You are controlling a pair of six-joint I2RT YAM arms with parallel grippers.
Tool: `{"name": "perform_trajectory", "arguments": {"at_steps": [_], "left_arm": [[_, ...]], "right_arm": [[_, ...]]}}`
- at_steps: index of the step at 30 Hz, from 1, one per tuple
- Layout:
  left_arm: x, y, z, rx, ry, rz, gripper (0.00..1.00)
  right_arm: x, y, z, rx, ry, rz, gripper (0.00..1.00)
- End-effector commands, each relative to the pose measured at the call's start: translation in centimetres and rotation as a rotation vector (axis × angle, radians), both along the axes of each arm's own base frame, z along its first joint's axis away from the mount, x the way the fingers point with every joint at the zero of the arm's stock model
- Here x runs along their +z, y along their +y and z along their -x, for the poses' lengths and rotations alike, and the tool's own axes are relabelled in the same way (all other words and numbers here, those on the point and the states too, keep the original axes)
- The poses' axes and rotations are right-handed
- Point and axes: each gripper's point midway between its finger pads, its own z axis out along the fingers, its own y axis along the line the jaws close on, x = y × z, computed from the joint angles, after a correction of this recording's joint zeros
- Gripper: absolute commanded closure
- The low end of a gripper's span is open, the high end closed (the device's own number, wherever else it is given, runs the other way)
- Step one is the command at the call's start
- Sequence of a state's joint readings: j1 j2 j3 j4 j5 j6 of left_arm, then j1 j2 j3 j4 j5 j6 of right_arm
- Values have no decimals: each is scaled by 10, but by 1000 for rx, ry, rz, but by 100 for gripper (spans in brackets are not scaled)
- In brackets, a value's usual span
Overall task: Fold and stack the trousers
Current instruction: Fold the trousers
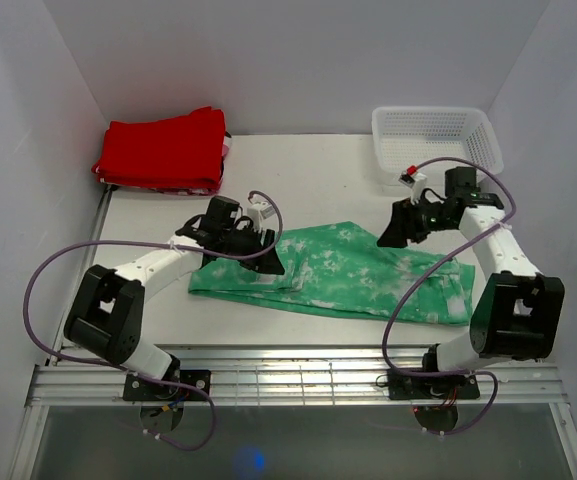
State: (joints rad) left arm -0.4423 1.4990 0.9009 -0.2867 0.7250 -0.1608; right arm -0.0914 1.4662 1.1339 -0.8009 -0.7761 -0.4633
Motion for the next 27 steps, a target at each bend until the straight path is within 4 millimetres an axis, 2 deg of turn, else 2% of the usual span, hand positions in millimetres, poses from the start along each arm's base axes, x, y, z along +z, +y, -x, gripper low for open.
{"name": "perform_trajectory", "arguments": {"at_steps": [1, 3, 4, 6, 7, 10, 11, 12, 13, 15, 19, 23, 24, 27], "left_arm": [[-4, -9, -13, 26, -138, -67, 43], [-13, -9, -17, 35, -157, -114, 48], [-16, -10, -19, 36, -157, -126, 53], [-22, -15, -22, 33, -152, -148, 57], [-24, -15, -28, 59, -161, -171, 61], [-32, -24, -36, 103, -166, -230, 60], [-42, -26, -36, 103, -154, -257, 59], [-41, -33, -36, 93, -161, -271, 59], [-46, -32, -39, 103, -172, -299, 57], [-53, -38, -39, 89, -164, -315, 53], [-67, -40, -34, 81, -121, -329, 51], [-74, -39, -21, 51, -97, -313, 64], [-74, -38, -18, 38, -97, -307, 69], [-82, -32, -12, 36, -73, -332, 75]], "right_arm": [[25, 64, -37, 20, -63, -157, 34], [19, 85, -41, 33, -19, -181, 36], [7, 103, -40, 74, 6, -181, 39], [1, 117, -42, 93, 26, -187, 41], [-8, 128, -44, 109, 36, -188, 44], [-27, 136, -49, 76, 90, -190, 48], [-30, 137, -55, 66, 74, -193, 49], [-33, 137, -56, 58, 77, -195, 50], [-43, 137, -54, 37, 107, -188, 53], [-48, 141, -54, 37, 106, -197, 54], [-68, 160, -45, 71, 131, -187, 57], [-84, 174, -49, 79, 142, -170, 67], [-87, 179, -48, 86, 149, -168, 68], [-97, 184, -47, 89, 172, -159, 67]]}}
